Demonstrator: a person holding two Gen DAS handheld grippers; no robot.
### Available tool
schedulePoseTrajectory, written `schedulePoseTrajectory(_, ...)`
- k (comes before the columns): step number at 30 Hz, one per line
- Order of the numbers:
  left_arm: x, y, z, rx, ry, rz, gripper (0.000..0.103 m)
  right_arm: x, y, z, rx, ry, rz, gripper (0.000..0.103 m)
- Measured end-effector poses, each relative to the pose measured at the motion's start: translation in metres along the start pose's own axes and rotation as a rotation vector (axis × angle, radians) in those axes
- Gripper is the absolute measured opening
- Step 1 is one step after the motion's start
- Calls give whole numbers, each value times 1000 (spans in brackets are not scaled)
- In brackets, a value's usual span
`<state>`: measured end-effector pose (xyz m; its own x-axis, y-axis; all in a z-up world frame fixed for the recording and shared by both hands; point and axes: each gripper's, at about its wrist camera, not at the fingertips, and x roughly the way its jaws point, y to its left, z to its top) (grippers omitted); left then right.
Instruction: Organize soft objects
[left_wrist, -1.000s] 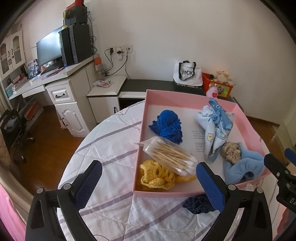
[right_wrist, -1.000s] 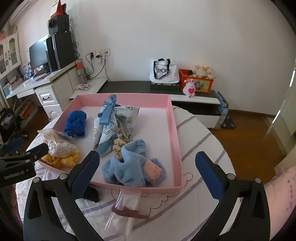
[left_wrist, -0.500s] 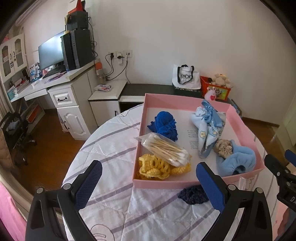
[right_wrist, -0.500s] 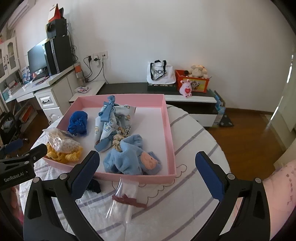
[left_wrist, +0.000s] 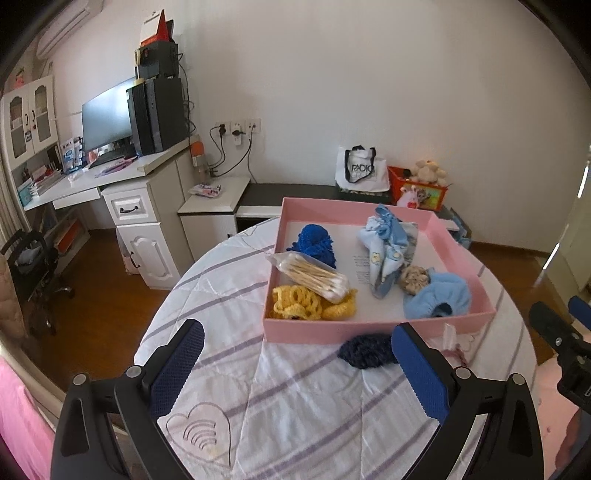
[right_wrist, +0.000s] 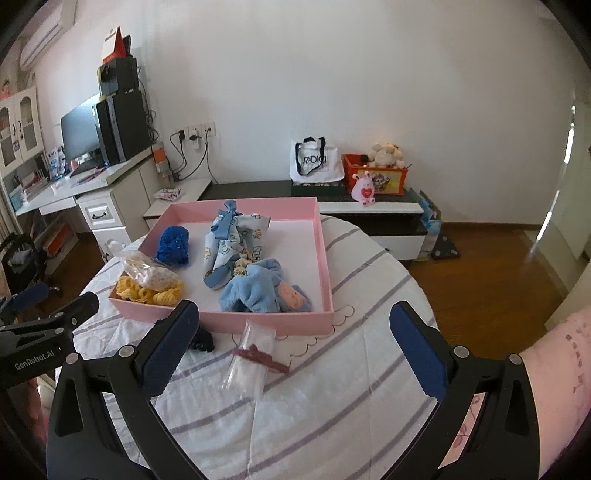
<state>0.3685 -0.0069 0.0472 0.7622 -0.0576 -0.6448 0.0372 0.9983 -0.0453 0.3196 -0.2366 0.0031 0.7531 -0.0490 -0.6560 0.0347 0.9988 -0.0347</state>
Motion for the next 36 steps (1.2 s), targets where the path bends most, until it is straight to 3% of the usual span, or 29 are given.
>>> schedulePoseTrajectory(13, -75, -9, -35, 7, -89, -8, 102, -63, 0, -24, 11, -94, 13, 103)
schedulePoseTrajectory(36, -209, -16, -84, 13, -396, -21, 103, -183, 6, -34, -9, -398, 29, 103)
